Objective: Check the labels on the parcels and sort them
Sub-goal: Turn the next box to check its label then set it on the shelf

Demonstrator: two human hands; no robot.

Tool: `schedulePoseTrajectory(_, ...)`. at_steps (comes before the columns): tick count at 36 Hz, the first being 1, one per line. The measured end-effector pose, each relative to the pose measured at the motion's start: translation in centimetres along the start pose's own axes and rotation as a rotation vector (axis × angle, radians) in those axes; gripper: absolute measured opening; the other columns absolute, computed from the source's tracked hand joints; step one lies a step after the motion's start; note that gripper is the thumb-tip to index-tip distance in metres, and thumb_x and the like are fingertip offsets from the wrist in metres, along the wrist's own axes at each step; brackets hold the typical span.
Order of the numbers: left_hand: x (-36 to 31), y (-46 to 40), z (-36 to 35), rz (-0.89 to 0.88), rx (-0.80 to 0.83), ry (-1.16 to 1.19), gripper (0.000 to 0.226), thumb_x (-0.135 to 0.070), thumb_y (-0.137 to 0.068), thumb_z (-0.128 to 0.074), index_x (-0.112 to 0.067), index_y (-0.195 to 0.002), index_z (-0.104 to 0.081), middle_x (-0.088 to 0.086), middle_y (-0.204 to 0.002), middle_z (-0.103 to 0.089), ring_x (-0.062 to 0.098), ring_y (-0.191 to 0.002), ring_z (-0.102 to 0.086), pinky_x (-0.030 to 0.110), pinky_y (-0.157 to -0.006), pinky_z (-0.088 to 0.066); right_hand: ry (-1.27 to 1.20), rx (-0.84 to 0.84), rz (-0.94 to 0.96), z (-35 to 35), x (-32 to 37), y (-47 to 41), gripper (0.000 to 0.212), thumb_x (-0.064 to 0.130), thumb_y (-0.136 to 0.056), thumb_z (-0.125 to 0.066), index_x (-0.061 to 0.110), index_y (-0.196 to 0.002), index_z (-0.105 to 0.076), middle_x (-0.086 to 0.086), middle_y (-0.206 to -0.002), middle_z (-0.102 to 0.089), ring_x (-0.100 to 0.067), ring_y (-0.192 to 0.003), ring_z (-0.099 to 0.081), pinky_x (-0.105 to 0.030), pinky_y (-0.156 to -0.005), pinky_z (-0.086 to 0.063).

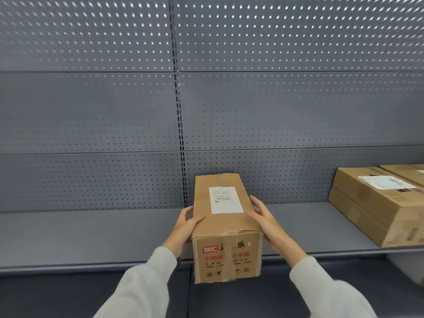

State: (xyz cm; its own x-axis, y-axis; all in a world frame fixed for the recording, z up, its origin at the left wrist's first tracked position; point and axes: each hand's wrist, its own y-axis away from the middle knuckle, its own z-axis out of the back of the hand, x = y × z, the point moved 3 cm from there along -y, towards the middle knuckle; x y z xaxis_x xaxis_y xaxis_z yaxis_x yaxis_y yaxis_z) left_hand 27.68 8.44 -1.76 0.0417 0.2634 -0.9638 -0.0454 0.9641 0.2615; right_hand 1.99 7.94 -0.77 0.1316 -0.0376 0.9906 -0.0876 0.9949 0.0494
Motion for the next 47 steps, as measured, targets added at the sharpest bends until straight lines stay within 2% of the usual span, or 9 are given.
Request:
schedulePoseTrajectory(12,-4.0,-4.3,-2.1,0.156,-0.043,-0.1,0.118,-0.044,-0.07,-0.093,-0.015,-0.158,-0.019,0.008,-0.136,-0.059,0.028,-0.106,-0.065,0.038,-0.077,-0.056,0.218,0.093,-0.128,-1.2,2.0,-7.4,0.095,0.043,-0.088,-0.076,0.028,-0.161,-0.017,0.0,-0.159,-0.038,-0.024,-0.134,-0.049,-0.038,-0.108,-0.044)
schedulePoseTrajectory(20,-2.9,-6.9,-2.3,0.156,-0.034,-0.085,0.096,-0.03,-0.068,-0.097,-0.015,-0.145,-0.042,0.004,-0.118,-0.069,0.025,-0.099,-0.071,0.037,-0.072,-0.058,0.112,0.047,-0.153,-0.6,0.0,-9.0,0.122,0.04,-0.069,-0.092,0.024,-0.161,-0.013,0.002,-0.149,-0.05,-0.022,-0.13,-0.053,-0.038,-0.107,-0.045)
schedulePoseTrajectory(23,-2.6,-7.4,-2.4,0.15,-0.017,-0.083,0.085,-0.028,-0.068,-0.096,-0.016,-0.137,-0.048,0.004,-0.115,-0.071,0.026,-0.098,-0.072,0.037,-0.072,-0.059,0.081,0.047,-0.132,-0.2,-1.8,-10.4,0.11,0.054,-0.047,-0.096,0.026,-0.142,-0.048,0.005,-0.129,-0.068,-0.018,-0.115,-0.066,-0.047,-0.101,-0.054)
schedulePoseTrajectory(27,-2.3,-7.4,-2.1,0.126,-0.035,-0.082,0.077,-0.035,-0.065,-0.097,-0.018,-0.129,-0.057,0.002,-0.111,-0.075,0.024,-0.096,-0.074,0.04,-0.081,-0.062,0.054,0.048,-0.126,-0.3,-2.1,-10.7,0.093,0.054,-0.049,-0.098,0.03,-0.13,-0.061,0.007,-0.119,-0.074,-0.017,-0.107,-0.071,-0.045,-0.095,-0.058)
schedulePoseTrajectory(30,-2.2,-6.9,-2.2,0.114,-0.063,-0.11,0.085,-0.047,-0.059,-0.098,-0.02,-0.129,-0.057,0.0,-0.115,-0.073,0.023,-0.097,-0.074,0.04,-0.083,-0.062,0.019,0.091,-0.154,-0.7,-0.9,-9.3,0.065,0.034,-0.07,-0.093,0.026,-0.128,-0.064,0.003,-0.119,-0.074,-0.019,-0.107,-0.072,-0.045,-0.097,-0.057)
schedulePoseTrajectory(33,-2.8,-6.4,-2.4,0.107,-0.077,-0.115,0.073,-0.046,-0.07,-0.092,-0.022,-0.128,-0.053,-0.003,-0.108,-0.069,0.019,-0.095,-0.07,0.033,-0.071,-0.057,-0.01,0.129,-0.181,-0.8,-0.6,-9.1,0.071,0.036,-0.071,-0.092,0.027,-0.134,-0.06,0.003,-0.122,-0.074,-0.021,-0.109,-0.071,-0.046,-0.098,-0.057)
schedulePoseTrajectory(37,-3.5,-5.7,-2.5,0.126,-0.043,-0.157,0.075,-0.049,-0.066,-0.093,-0.021,-0.13,-0.064,0.0,-0.113,-0.074,0.023,-0.097,-0.074,0.039,-0.086,-0.061,-0.043,0.154,-0.198,-0.9,0.3,-8.5,0.069,0.029,-0.074,-0.091,0.026,-0.135,-0.058,0.001,-0.121,-0.074,-0.023,-0.108,-0.072,-0.047,-0.097,-0.057)
schedulePoseTrajectory(41,-4.3,-4.0,-2.6,0.089,-0.051,-0.116,0.032,-0.035,-0.083,-0.086,-0.028,-0.102,-0.061,-0.005,-0.096,-0.07,0.016,-0.087,-0.069,0.029,-0.066,-0.055,-0.07,0.122,-0.134,-0.9,1.1,-7.3,0.063,0.031,-0.079,-0.087,0.028,-0.133,-0.054,0.001,-0.124,-0.071,-0.022,-0.109,-0.07,-0.044,-0.094,-0.058)
schedulePoseTrajectory(47,-5.6,-3.4,-2.0,-0.092,-0.131,-0.118,0.079,-0.062,-0.057,-0.091,-0.037,-0.121,-0.052,-0.008,-0.118,-0.07,0.021,-0.111,-0.068,0.046,-0.095,-0.058,0.102,-0.047,0.1,-0.5,4.1,-6.0,0.066,0.075,-0.078,-0.066,0.041,-0.133,-0.053,0.017,-0.121,-0.07,-0.011,-0.107,-0.069,-0.047,-0.097,-0.054)
